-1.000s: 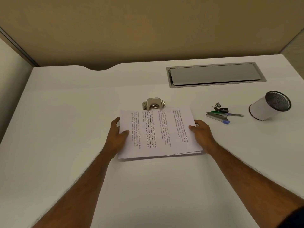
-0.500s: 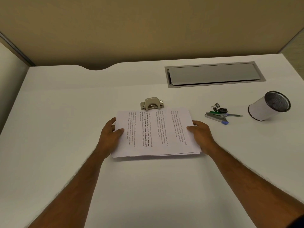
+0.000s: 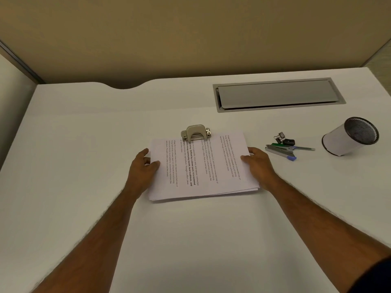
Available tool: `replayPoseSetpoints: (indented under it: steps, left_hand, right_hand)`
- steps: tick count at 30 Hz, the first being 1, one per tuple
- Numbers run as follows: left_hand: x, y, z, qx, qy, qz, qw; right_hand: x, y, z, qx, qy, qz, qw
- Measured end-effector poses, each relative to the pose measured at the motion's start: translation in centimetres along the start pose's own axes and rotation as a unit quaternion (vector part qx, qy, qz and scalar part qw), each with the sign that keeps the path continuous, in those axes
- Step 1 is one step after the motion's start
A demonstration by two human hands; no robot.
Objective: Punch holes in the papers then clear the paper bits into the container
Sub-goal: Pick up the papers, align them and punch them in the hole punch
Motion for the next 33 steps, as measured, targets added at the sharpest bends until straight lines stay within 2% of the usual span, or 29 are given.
replayPoseSetpoints:
  steps: [6,9,12,14,16,19,25,29,33]
  left_hand:
    - [0.5,0.3,-0.5,0.011,-0.002,0.021,1.000]
    - [0.8,0.4,-0.7,0.017,-0.024,0.020,0.999]
    - [1.3,0.5,-1.0,0.013,-0.052,0.018,0.998]
    - [1.6,0.6,-1.3,0.021,-0.069,0.025,0.997]
    - [1.9,0.6,-1.6,0.033,-0.086,0.031,0.995]
    - [2.5,0.6,-2.0,0.044,-0.109,0.042,0.992]
    - [3.3,0.6,-2.8,0.074,-0.136,0.065,0.986]
    - [3.8,0.5,-2.8,0.076,-0.147,0.080,0.983]
    - [4.3,0.6,-2.9,0.083,-0.172,0.091,0.977]
  right_hand:
    - [-0.3,0.1,0.8,-0.038,0.004,-0.054,0.998]
    - [-0.4,-0.1,1.2,-0.078,0.007,-0.124,0.989]
    - [-0.4,-0.1,1.7,-0.137,-0.034,-0.248,0.959]
    - [-0.3,0.4,2.1,-0.174,-0.086,-0.348,0.917]
    - [0.3,1.6,2.4,-0.212,-0.097,-0.359,0.904]
    - [2.4,4.6,3.4,-0.261,-0.032,-0.313,0.912]
    - [7.5,10.8,5.9,-0.334,0.095,-0.289,0.892]
    - [9.3,12.1,7.1,-0.316,0.143,-0.340,0.874]
    - [9.7,12.5,8.1,-0.298,0.164,-0.342,0.876]
Point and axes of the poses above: each hand's wrist, its own z-axis towards the middle knuckle, its own x-axis out of the palm, y = z × x, the point moved 1 cm from there along z, towards the middle knuckle
